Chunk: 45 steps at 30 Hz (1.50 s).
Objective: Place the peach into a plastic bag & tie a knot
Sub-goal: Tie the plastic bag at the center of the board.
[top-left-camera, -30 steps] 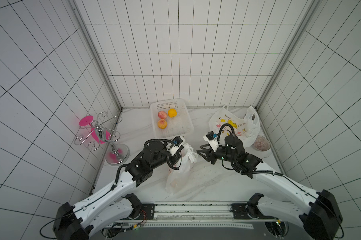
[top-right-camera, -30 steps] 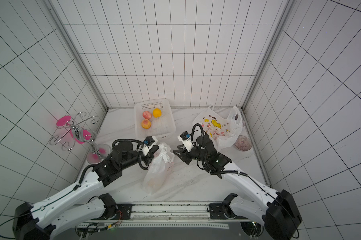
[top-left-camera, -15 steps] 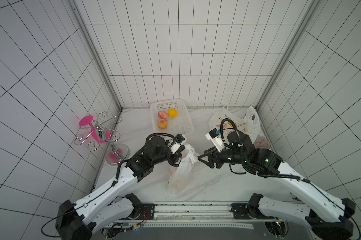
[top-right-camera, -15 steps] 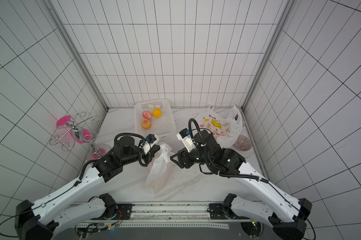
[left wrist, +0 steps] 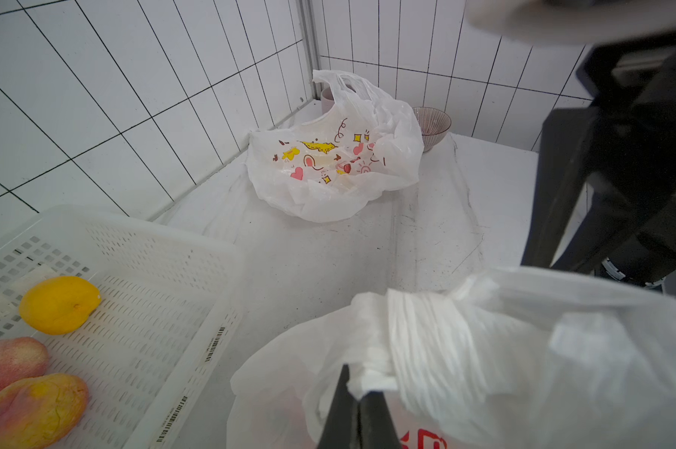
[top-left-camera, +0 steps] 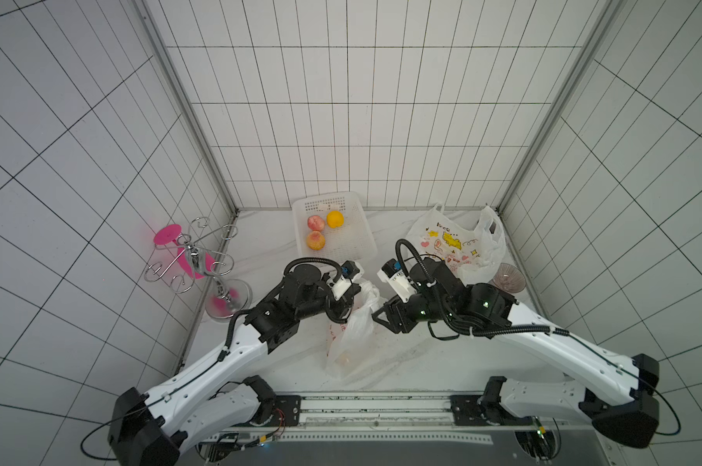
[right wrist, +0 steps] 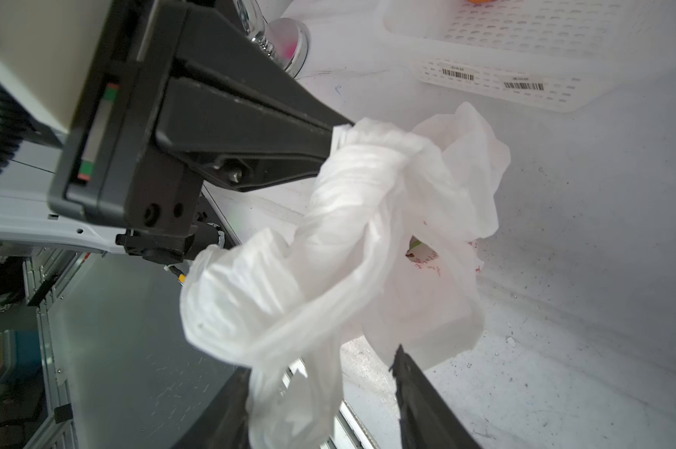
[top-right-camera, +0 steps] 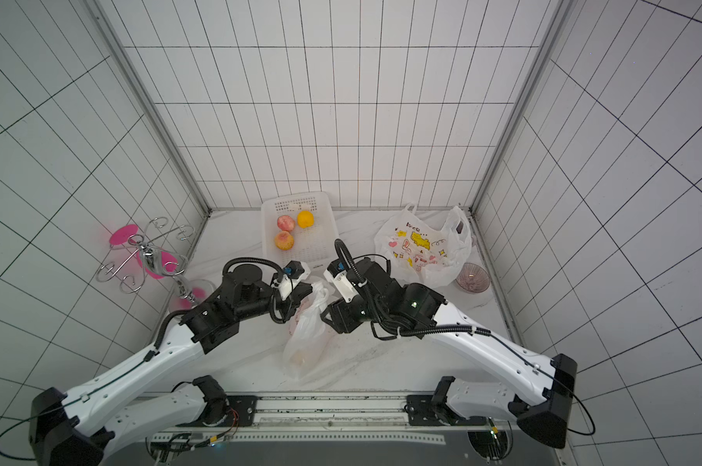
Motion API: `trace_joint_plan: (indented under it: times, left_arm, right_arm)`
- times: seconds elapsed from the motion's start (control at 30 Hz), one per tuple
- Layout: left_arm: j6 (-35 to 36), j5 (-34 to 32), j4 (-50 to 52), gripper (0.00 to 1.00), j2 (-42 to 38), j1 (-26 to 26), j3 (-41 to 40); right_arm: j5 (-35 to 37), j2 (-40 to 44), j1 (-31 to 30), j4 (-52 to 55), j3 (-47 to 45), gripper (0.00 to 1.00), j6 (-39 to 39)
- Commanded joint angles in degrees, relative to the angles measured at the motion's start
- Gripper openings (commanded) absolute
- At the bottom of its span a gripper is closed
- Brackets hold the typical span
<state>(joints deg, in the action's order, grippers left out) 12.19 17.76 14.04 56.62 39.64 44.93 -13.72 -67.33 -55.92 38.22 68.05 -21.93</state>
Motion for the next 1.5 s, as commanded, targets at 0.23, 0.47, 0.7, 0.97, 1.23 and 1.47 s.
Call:
trace_joint_plan:
  times: [0.23, 0.47, 0.7, 0.97, 1.23, 1.47]
  left_arm:
    - [0.52, 1.43, 1.69, 0.0, -1.15, -0.19, 1.16]
    - [0.48, 4.99, 4.78, 0.0, -3.89, -1.39, 2.42]
    - [-2.3, 9.28, 4.99, 0.0, -5.37, -6.03, 2.83]
    - [-9.17, 23.61, -2.18, 0.0, -6.44, -8.0, 0.63]
    - [-9.24, 21.89, 6.89, 0.0, -3.66, -13.77, 1.39]
    - [-11.61, 13.51, 11.7, 0.0, 0.78, -16.12, 1.36]
  right_arm:
    - [0.44, 1.23, 1.53, -1.48, 4.01, 0.04, -0.5]
    - [-1.32, 5.75, 11.07, 0.88, -2.69, 0.0, 1.15]
    - [0.43, 5.4, 15.29, 3.36, -4.52, 0.0, 3.3]
    - [2.39, 1.5, 15.93, -0.34, -4.59, 0.0, 2.07]
    - [12.78, 1.15, 25.02, 0.23, -8.13, 0.0, -1.1]
    - [28.92, -1.7, 26.71, 6.78, -11.9, 0.0, -5.25]
